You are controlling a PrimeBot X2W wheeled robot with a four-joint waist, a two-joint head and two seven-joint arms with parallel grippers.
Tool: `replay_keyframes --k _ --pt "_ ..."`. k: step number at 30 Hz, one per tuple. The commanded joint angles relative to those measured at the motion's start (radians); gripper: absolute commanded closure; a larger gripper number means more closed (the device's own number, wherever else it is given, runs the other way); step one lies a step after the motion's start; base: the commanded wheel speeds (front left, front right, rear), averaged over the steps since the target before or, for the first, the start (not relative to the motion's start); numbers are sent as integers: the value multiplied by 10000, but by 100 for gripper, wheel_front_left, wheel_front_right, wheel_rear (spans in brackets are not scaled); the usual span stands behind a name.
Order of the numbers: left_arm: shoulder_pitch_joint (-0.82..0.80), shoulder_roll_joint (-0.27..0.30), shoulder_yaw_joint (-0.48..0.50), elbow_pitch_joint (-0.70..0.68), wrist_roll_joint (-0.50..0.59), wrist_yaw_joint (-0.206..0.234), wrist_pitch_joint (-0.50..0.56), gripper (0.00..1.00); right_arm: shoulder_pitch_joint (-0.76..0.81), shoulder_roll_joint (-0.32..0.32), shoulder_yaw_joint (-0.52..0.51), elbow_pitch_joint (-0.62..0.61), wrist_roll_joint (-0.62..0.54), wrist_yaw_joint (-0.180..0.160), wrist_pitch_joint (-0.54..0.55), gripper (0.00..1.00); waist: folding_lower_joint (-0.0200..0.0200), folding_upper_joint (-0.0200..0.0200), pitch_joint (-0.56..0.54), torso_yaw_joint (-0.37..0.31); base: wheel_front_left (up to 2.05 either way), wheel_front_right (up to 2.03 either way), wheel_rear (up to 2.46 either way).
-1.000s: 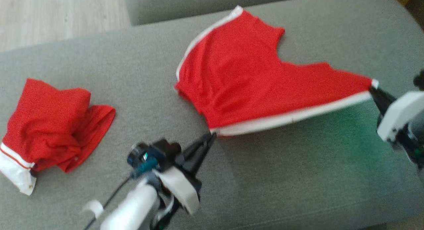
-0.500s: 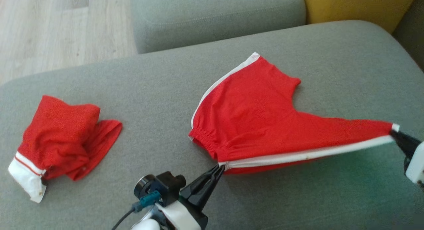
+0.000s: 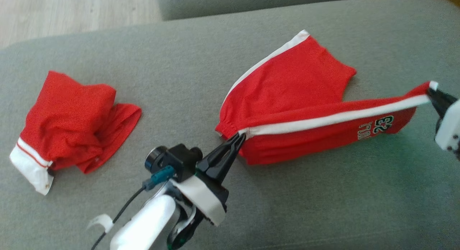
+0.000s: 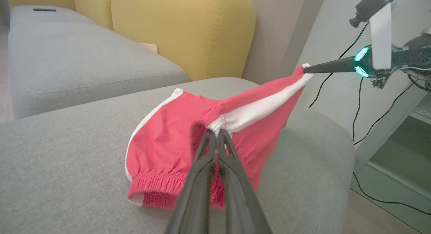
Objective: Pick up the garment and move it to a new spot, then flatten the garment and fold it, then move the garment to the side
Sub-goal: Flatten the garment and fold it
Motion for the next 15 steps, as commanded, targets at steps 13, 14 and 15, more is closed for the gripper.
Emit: replay_keyframes --k 13,14,15 --pt "-1844 -561 330 357 189 -132 -243 100 -3579 -162 1084 1729 -622 71 -342 100 1 0 1468 1118 0 0 0" --pt "-1959 -614 310 418 266 -133 -254 100 -3758 -172 1151 1909 -658 71 -398 100 1 0 1571 1197 0 0 0" --pt "-2050 -677 305 480 299 -136 -264 100 -3924 -157 1206 2100 -692 71 -477 100 1 0 1644 1258 0 0 0"
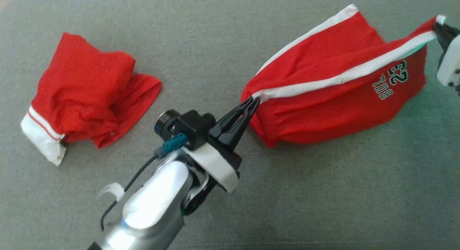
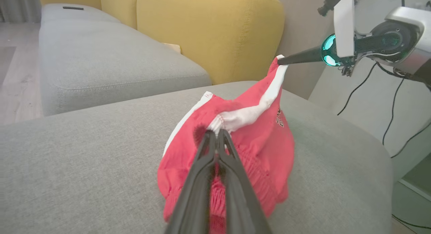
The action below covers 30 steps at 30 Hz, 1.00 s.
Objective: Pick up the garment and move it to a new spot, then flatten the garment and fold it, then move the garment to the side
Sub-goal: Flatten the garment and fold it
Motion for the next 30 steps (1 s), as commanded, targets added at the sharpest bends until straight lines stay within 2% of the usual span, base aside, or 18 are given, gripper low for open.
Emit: replay_keyframes --k 1,20,30 --pt "-472 -25 281 -244 49 -50 -96 100 -329 -160 123 -193 -84 71 -96 100 0 0 253 263 0 0 0" --pt "-1073 -534 432 -236 331 -172 -134 100 -3051 110 1160 2661 -202 71 -1666 100 0 0 1375 1012 0 0 0" --pt "-1037 -603 501 -203 388 -203 -135 100 -3674 124 1849 3695 -153 71 -2197 100 0 0 1642 1113 0 0 0"
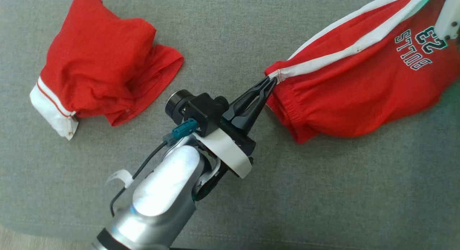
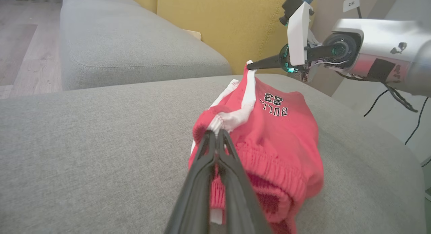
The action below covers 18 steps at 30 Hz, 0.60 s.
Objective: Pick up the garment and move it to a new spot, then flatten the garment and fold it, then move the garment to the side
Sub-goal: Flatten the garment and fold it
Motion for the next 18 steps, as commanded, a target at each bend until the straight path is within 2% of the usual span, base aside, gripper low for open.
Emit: replay_keyframes --k 1,2,3,4,12,18 --pt "-285 23 314 -240 40 -41 -77 100 -365 13 102 -255 28 71 -266 0 0 0 19 -3 0 0 0" --pt "-289 20 321 -155 -5 -43 -77 100 -429 51 79 -145 68 71 -444 0 0 0 34 -8 0 0 0" --pt "-309 17 340 -77 -21 -44 -77 55 -494 79 127 -62 58 71 -606 0 0 0 46 -18 0 0 0" --pt "-339 15 357 -14 -16 -44 -77 0 -564 85 207 -4 52 71 -783 0 0 0 55 -33 0 0 0" --pt "-338 6 657 182 89 -8 -77 0 -752 79 240 534 429 71 -2388 0 0 0 -287 -307 0 0 0" --pt "-56 4 1154 17 219 141 -78 0 -176 159 345 206 1076 71 -3705 0 0 0 -936 -690 0 0 0"
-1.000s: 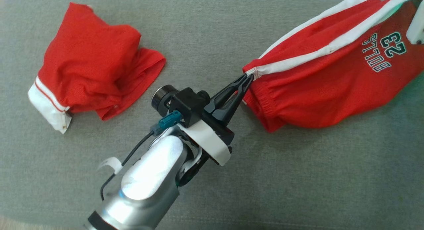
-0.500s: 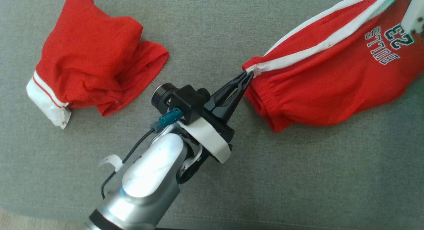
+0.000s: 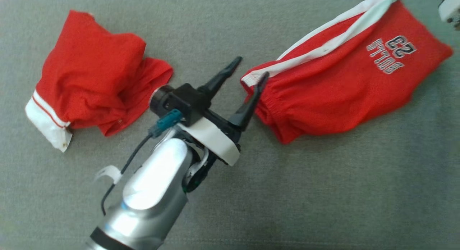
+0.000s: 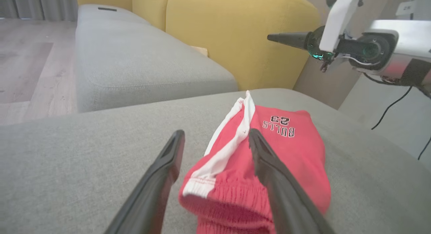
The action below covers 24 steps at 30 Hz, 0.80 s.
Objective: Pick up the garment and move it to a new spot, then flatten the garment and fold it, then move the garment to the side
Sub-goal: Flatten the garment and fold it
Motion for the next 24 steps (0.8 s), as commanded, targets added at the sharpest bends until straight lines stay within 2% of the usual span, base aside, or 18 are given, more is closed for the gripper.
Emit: replay_keyframes --k 1,8,14,18,24 --pt "19 49 467 -397 106 71 -76 0 370 46 63 -445 181 71 -296 0 0 0 -321 -249 0 0 0" --pt "621 48 1421 -1057 118 468 -76 0 2007 378 -163 -1497 986 71 -1738 0 0 0 -1155 -809 0 0 0" --pt "1348 48 2487 -1950 73 936 -76 0 3721 842 -527 -2732 1130 71 -2371 0 0 0 -1713 -1327 0 0 0" --pt "1914 48 3136 -2431 256 1303 -76 0 4771 1475 -1318 -3254 713 71 -2785 0 0 0 -2005 -1654 0 0 0" --pt "2697 48 3413 -2510 479 1349 -76 0 6040 2425 -1832 -4017 -306 71 -2955 0 0 0 -2348 -1946 0 0 0"
